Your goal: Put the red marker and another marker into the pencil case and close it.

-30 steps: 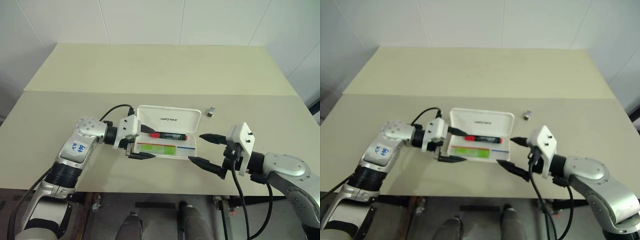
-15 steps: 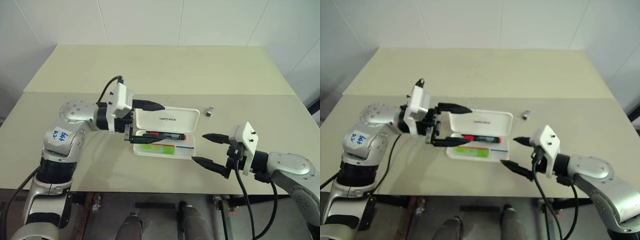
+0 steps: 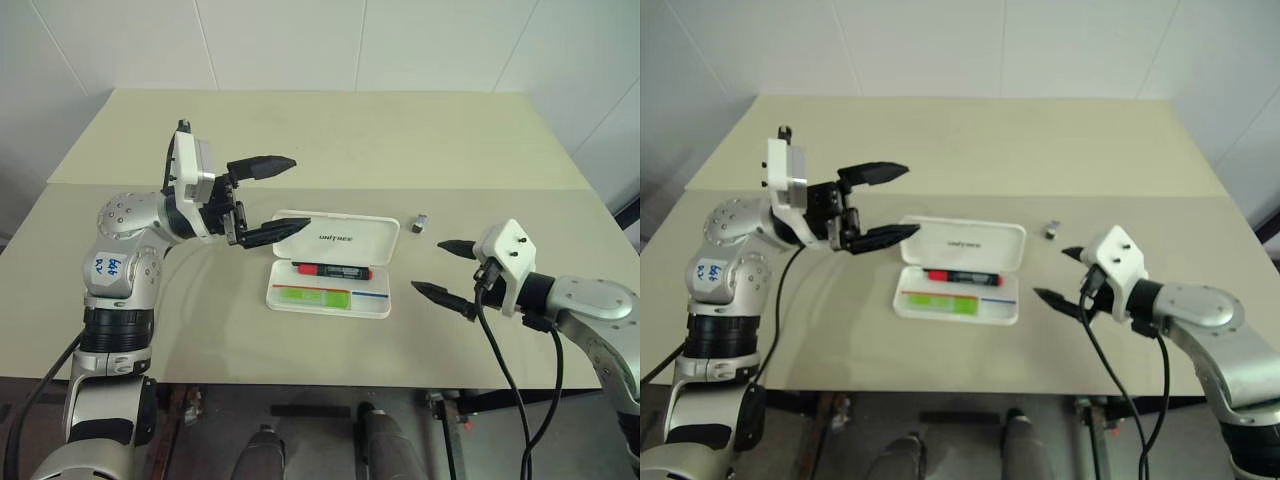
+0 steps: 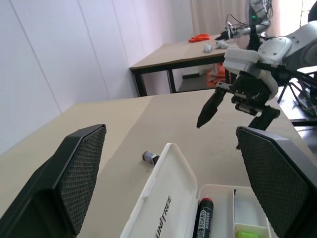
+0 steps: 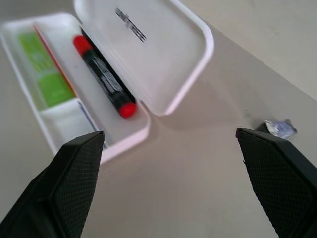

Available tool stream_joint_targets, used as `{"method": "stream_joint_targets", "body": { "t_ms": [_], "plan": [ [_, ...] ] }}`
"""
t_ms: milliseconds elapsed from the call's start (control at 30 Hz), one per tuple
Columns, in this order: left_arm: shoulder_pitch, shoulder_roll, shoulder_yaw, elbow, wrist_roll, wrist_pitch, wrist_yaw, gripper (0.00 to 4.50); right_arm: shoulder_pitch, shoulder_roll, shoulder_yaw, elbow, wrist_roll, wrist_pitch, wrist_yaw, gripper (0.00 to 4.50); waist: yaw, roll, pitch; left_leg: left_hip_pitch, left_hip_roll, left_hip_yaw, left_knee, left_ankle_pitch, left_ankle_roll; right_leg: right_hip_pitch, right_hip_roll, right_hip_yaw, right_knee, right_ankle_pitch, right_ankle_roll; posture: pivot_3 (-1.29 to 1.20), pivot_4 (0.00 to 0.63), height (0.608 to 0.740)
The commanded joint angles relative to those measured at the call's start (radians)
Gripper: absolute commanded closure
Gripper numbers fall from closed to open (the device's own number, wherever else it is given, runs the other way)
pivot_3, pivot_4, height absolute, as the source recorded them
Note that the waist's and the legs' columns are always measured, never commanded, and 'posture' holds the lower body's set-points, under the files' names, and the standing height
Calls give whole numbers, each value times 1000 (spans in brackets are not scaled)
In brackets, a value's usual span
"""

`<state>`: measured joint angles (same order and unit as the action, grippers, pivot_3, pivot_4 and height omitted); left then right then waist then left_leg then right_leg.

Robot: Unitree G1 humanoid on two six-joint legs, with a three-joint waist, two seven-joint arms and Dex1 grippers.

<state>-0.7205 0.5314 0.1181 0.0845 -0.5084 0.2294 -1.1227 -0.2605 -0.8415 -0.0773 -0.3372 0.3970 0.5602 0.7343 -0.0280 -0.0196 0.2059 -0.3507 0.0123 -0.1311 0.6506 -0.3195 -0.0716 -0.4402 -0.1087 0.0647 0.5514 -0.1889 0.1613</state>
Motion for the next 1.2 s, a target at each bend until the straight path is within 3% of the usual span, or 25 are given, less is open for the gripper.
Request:
{"method": "stream_joint_targets", "body": {
  "t_ms": [33, 400, 667, 1033, 1200],
  "plan": [
    [-41, 7, 31, 100, 14, -40, 20, 17, -111, 12, 62, 184, -146, -77, -55, 0, -1, 0, 0, 0, 0, 1, 0, 0, 0, 0, 0, 1, 0, 0, 0, 0, 150, 740],
    [-192, 6, 12, 394, 99, -94, 69, 17, -343, 125, 125, 500, -316, -175, -125, 0, -1, 0, 0, -1, 0, 4, -2, 1, 1, -1, 0, 2, 0, 3, 3, 0, 150, 740],
    [-281, 24, -49, 543, 142, -131, -114, 17, -437, 180, 133, 673, -395, -226, -183, 0, -3, 0, 0, -2, 0, 7, -3, 1, 1, -2, -1, 2, 0, 3, 4, 0, 150, 740],
    [-370, 1, -71, 680, 196, -215, -212, 17, -484, 166, 190, 770, -410, -426, 50, 0, -12, 1, 0, -2, 0, 7, -3, 1, 1, -3, -1, 2, 1, 4, 4, 0, 150, 740],
    [-363, -5, -64, 661, 198, -223, -203, 17, -559, 178, 172, 903, -460, -461, -22, 0, -23, 1, 1, -2, 0, 7, -2, 1, 1, -3, -1, 2, 1, 4, 4, 0, 150, 740]
  ]
}}
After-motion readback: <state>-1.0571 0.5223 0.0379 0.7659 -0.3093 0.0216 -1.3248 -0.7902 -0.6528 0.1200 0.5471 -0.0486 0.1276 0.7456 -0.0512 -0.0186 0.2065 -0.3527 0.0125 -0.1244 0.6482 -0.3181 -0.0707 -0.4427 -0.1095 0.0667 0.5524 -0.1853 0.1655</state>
